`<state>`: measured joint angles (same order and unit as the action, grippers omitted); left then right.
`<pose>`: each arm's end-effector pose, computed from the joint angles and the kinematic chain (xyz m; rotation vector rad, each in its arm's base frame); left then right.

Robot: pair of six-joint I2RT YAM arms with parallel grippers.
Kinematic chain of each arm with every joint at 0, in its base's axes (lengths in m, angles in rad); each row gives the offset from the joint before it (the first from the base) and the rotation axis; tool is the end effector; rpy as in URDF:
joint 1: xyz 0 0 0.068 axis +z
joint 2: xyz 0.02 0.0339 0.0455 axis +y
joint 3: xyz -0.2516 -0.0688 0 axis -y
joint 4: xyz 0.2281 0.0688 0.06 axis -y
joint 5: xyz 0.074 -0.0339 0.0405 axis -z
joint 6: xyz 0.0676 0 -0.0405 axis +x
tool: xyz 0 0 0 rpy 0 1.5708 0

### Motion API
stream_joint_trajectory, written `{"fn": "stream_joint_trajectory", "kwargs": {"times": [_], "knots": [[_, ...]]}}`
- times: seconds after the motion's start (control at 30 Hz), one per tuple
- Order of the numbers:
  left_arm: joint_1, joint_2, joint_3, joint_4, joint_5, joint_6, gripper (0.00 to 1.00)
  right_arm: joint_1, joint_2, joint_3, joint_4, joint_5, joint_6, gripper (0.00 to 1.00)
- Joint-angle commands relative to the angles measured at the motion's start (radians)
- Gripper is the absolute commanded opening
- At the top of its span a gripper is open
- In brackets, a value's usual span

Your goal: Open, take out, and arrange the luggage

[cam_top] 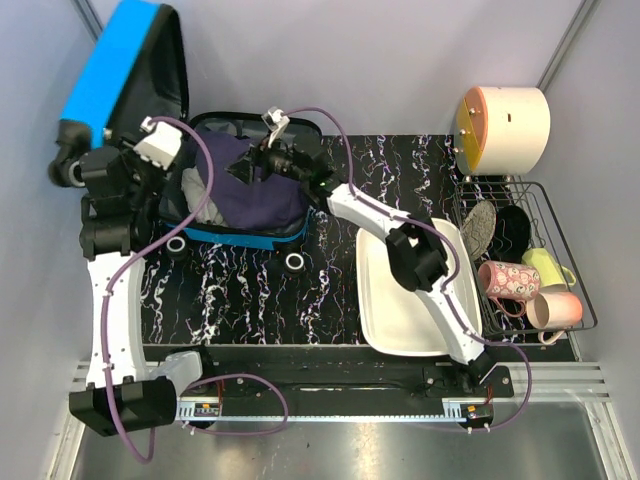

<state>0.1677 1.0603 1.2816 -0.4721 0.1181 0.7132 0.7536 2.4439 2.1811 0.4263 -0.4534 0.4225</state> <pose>0.2411 0.0327 0.4066 0.5796 1.7572 0.5128 0.4039 0.4196 0.2958 -0.6495 1.4125 1.2687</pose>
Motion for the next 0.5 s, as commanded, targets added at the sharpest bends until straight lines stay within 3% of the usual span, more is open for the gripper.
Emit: {"fn": "stream_joint_trajectory", "kwargs": {"times": [0.0, 0.23, 0.47], "knots": [[0.041, 0.056, 0.116, 0.133, -0.113, -0.024, 0.58, -0.026, -0.192, -0.156, 0.071, -0.175, -0.127, 0.82], [0.090, 0.098, 0.162, 0.132, -0.106, -0.029, 0.64, -0.028, -0.347, -0.355, -0.177, -0.275, -0.323, 0.86], [0.093, 0.113, 0.209, 0.005, -0.028, -0.029, 0.73, -0.051, -0.447, -0.437, -0.463, -0.093, -0.418, 0.87]]}}
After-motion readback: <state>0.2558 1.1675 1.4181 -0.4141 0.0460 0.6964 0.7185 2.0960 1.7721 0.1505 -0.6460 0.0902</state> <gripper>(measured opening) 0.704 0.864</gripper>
